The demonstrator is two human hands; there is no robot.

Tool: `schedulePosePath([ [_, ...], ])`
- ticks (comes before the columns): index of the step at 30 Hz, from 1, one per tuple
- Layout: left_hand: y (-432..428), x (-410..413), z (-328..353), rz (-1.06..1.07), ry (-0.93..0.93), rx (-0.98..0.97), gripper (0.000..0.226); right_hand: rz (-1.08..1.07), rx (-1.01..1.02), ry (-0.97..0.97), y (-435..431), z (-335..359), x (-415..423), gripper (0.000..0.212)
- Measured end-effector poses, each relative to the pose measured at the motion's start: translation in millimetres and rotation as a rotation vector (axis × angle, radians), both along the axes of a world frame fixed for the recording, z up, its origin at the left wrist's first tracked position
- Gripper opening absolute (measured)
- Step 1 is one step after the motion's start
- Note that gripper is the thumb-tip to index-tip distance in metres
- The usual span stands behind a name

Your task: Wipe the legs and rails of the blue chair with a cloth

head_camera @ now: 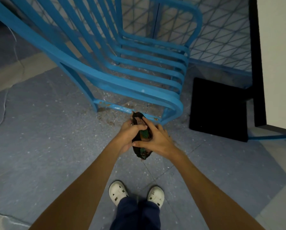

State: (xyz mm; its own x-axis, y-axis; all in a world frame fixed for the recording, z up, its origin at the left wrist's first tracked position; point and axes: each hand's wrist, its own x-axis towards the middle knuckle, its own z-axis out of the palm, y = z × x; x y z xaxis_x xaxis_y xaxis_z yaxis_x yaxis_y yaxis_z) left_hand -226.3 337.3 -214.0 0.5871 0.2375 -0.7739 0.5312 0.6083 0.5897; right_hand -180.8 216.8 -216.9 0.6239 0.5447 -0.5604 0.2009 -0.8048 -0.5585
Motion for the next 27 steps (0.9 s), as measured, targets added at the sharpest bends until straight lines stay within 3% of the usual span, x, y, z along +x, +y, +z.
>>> schedulePosePath([
  [10,-14,26,-67,-0.094,-0.082,0.094,0.013,-0.087,0.118,-0.106,-15,-79,29,0.061],
  [22,-11,82,-158,-0.226,-0.11,0.297,0.027,-0.116,0.187,-0.263,-21,-168,67,0.061],
  [27,-1,97,-179,-0.251,-0.165,0.42,0.022,-0.13,0.212,-0.366,-13,-189,73,0.064],
])
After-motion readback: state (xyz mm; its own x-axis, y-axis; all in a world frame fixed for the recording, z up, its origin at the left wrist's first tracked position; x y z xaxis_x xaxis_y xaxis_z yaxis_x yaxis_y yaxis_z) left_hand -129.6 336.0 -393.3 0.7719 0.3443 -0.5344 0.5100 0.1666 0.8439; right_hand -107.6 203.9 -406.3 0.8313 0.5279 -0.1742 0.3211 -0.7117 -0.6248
